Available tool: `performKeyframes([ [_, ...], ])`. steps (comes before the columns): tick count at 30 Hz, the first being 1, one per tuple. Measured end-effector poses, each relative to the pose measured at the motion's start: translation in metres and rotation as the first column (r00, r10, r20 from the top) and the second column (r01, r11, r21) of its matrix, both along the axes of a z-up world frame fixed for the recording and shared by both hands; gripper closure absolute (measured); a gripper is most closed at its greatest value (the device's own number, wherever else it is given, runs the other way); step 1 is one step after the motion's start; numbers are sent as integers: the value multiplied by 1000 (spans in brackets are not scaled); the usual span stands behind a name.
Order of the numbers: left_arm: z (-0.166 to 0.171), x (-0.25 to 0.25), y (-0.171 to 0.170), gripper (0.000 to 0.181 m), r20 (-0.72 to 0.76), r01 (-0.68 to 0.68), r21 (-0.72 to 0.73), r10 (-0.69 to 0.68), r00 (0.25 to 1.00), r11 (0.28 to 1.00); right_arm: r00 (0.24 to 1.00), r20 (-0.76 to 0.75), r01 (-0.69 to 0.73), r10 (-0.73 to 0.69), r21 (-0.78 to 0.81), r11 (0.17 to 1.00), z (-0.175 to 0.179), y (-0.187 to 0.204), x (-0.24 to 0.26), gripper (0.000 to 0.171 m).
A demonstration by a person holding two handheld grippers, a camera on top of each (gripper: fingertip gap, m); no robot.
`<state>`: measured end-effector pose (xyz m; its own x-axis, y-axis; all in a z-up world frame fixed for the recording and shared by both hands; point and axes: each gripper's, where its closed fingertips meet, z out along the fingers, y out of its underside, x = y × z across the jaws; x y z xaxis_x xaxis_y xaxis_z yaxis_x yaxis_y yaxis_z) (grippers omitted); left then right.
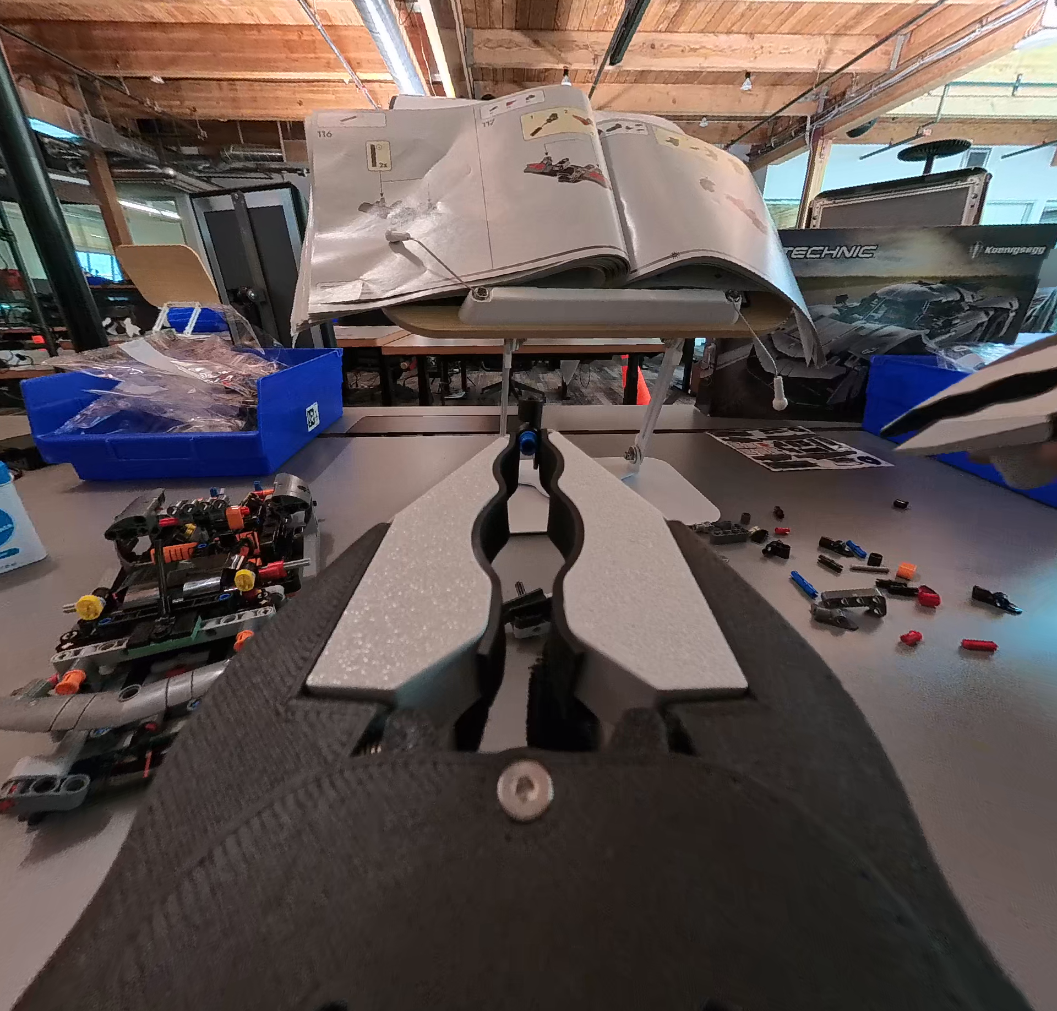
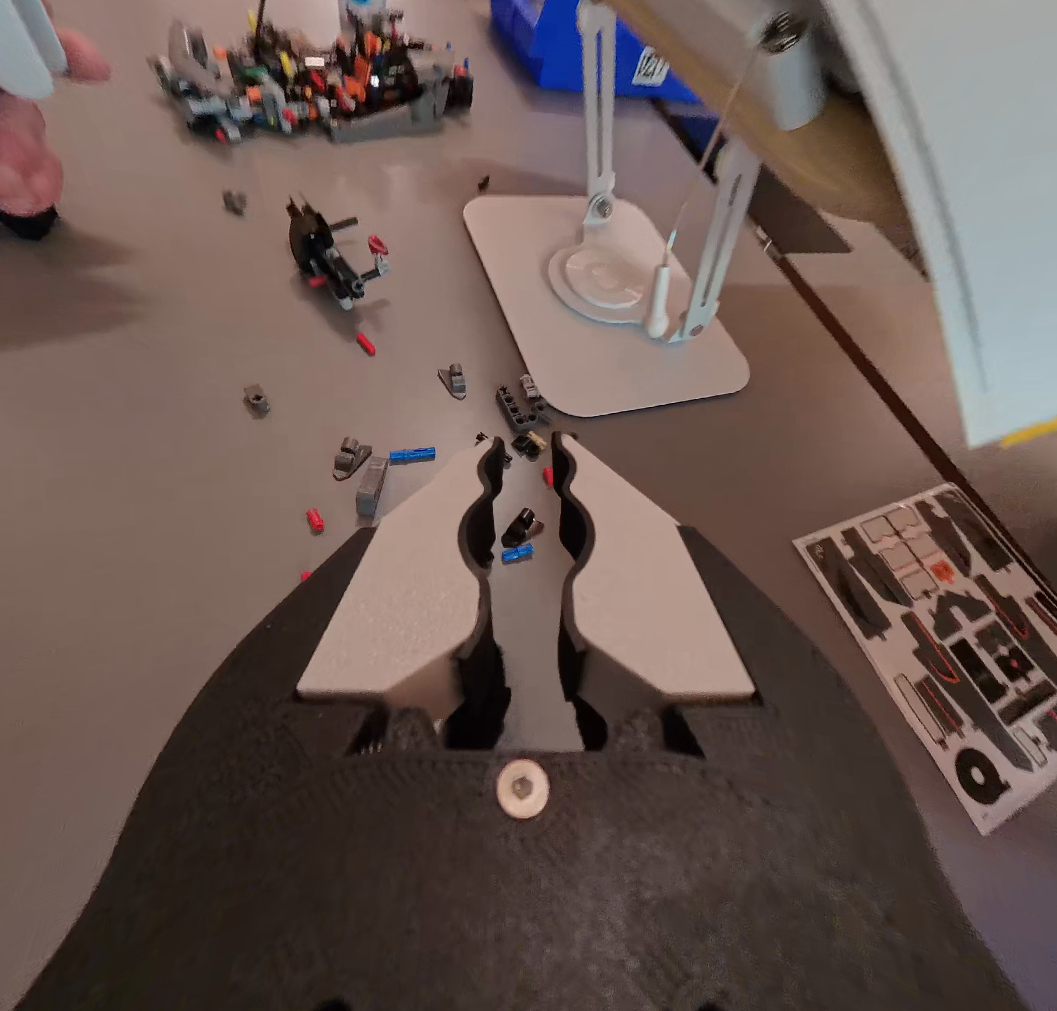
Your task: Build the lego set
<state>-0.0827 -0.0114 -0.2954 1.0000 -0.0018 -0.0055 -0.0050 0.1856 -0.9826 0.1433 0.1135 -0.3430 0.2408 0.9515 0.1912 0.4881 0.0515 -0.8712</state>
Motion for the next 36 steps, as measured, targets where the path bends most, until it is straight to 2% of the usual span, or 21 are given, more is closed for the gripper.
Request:
performKeyframes([
  [7,0,0,0,177,1,-1,3,1,1000,1000,984,166,-50,60,-64,997,-43,14,-50,158],
  [14,0,0,0,177,-1,5,2,-5,1000,1000,973,229,27,-1,-112,993,-69,36,-69,160],
  [27,0,0,0,177,3,10,2,-10,1000,1000,967,253,41,18,-225,974,-85,40,-74,165],
  [32,0,2,0,177,-9,7,3,-7,1000,1000,967,253,33,24,-219,975,-84,34,-69,166],
  [36,0,6,0,177,-43,4,4,-4,999,1000,980,196,19,27,-226,974,-69,23,-61,166],
])
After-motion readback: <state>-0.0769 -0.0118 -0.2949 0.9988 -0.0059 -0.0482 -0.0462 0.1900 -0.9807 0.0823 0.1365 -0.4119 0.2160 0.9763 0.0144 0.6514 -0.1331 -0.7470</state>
